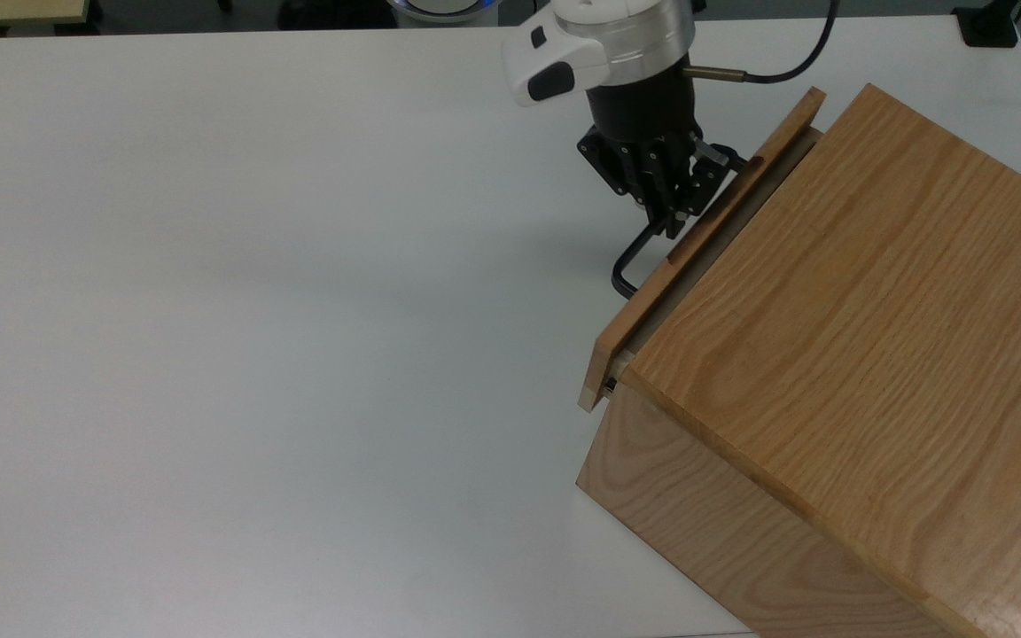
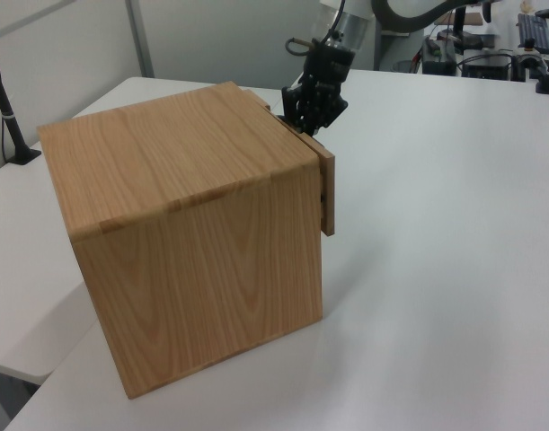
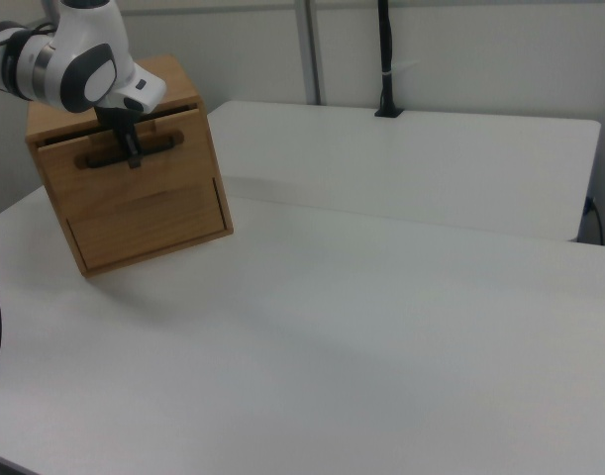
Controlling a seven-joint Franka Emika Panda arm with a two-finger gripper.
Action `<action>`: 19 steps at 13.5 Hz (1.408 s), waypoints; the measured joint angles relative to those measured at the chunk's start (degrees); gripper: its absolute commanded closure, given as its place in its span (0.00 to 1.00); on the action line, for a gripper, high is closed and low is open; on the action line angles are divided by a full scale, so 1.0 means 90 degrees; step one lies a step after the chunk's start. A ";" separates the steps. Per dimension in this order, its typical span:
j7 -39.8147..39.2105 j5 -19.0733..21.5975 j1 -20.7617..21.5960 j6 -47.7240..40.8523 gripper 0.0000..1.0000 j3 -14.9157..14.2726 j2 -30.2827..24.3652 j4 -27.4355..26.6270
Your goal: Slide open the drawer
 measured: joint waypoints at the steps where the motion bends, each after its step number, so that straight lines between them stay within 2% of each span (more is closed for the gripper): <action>1: -0.0032 0.0000 -0.0037 0.0000 0.90 -0.0005 -0.0151 -0.0197; 6: -0.0691 -0.0001 -0.0462 -0.0336 0.91 -0.0065 -0.1254 -0.1490; 10: -0.1098 -0.0001 -0.0782 -0.0839 0.91 -0.0093 -0.1635 -0.1827; 11: -0.1114 -0.0001 -0.0793 -0.0846 0.88 -0.0094 -0.1649 -0.1861; 12: -0.1151 -0.0001 -0.0826 -0.0893 0.72 -0.0094 -0.1668 -0.1871; 13: -0.1179 -0.0001 -0.0859 -0.0967 0.40 -0.0100 -0.1688 -0.1872; 14: -0.1215 -0.0001 -0.0877 -0.1037 0.00 -0.0116 -0.1708 -0.1872; 19: -0.1364 -0.0001 -0.0952 -0.1069 0.00 -0.0176 -0.1987 -0.1709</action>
